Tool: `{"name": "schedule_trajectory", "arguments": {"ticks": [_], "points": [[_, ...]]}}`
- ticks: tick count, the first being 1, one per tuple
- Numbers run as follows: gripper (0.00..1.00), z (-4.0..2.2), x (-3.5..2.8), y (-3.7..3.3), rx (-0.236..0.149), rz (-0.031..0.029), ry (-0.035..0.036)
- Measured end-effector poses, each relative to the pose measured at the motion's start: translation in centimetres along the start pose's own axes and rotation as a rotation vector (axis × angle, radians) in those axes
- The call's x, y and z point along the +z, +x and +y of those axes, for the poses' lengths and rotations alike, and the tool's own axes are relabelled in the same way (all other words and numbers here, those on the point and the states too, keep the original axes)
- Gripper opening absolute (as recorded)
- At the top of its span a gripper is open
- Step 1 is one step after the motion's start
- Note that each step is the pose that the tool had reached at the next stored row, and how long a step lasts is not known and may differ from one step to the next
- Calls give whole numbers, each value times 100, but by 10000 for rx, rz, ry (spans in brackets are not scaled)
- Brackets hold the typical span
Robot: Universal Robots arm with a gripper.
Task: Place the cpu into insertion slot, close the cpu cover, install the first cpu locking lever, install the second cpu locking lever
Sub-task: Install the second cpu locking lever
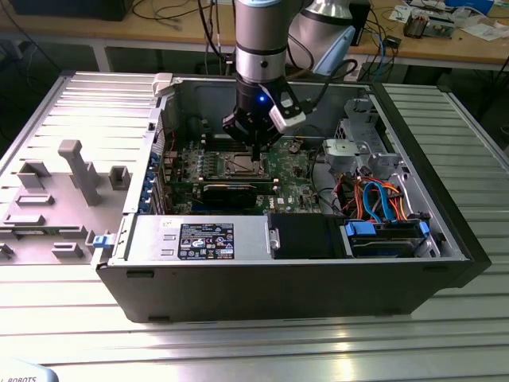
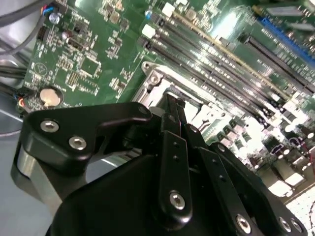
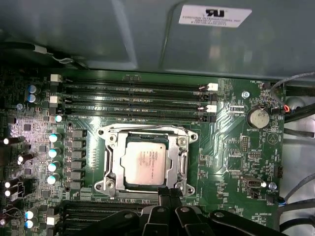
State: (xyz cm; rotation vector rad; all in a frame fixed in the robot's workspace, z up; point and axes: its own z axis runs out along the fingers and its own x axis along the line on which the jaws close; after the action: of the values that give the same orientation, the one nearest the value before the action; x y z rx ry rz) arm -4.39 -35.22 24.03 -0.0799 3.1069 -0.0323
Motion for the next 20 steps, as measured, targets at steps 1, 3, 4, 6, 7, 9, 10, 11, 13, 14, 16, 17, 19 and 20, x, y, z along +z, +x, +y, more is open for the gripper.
{"name": "schedule_trajectory", "arguments": {"ticks": [1,3,4,6,7,9,10,11,13,14,16,17,19,20], "points": [[11,-16,1,1,0,0,2],[11,-66,2,4,15,-1,1],[11,-92,3,5,23,1,0],[11,-96,2,78,22,9,-9],[11,-97,1,117,23,13,-14],[11,-135,1,128,22,25,-21],[11,-181,3,130,24,35,-28],[11,-205,3,131,23,43,-36],[11,-217,7,162,25,89,-79],[11,-216,11,186,22,120,-87],[11,-213,20,246,12,186,-97],[11,-210,31,302,-3,227,-105],[11,-207,44,353,-22,268,-109],[11,-207,56,374,-58,286,-112]]}}
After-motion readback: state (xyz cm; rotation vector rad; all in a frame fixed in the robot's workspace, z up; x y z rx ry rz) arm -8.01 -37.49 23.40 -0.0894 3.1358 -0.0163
